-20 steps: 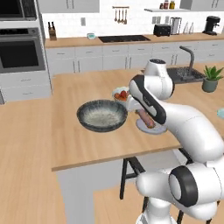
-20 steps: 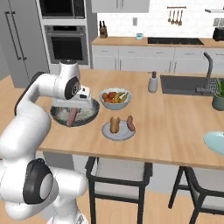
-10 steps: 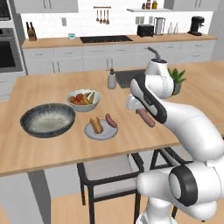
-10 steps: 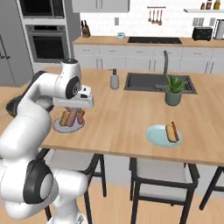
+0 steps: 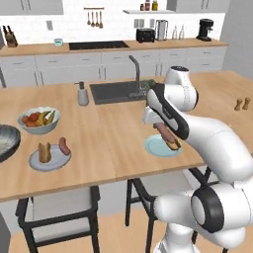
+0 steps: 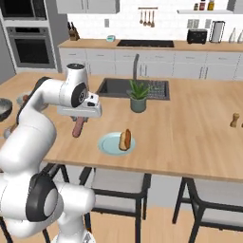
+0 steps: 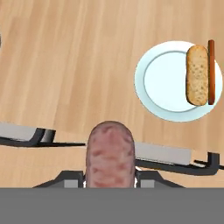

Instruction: Place one bun and one sausage from the bowl on each plate.

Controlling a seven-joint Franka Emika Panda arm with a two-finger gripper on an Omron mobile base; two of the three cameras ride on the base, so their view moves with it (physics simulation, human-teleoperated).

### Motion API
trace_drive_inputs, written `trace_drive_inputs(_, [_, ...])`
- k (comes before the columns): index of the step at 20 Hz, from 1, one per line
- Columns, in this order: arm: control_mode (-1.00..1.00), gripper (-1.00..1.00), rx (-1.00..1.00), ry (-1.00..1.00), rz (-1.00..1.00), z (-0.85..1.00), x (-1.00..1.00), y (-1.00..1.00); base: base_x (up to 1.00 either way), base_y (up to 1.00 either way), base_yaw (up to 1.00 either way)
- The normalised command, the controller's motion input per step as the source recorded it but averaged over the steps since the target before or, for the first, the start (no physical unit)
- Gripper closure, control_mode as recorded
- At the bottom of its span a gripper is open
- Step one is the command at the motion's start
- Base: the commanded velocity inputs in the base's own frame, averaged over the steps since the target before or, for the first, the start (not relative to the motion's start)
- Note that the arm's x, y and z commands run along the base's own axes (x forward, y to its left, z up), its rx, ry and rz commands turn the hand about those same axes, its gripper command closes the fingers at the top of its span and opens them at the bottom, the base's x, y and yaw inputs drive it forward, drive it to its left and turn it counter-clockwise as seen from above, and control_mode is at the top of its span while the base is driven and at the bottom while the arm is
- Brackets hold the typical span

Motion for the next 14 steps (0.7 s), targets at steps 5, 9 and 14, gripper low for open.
trace_drive_inputs(5, [1.0,1.0,0.0,0.0,0.0,0.0,0.0,0.0,0.53,-0.97,0.0])
trace_drive_inputs(9, [1.0,1.0,0.0,0.0,0.0,0.0,0.0,0.0,0.34,-0.2,0.0])
trace_drive_inputs(14, [1.0,1.0,0.0,0.0,0.0,0.0,0.0,0.0,0.29,0.21,0.0])
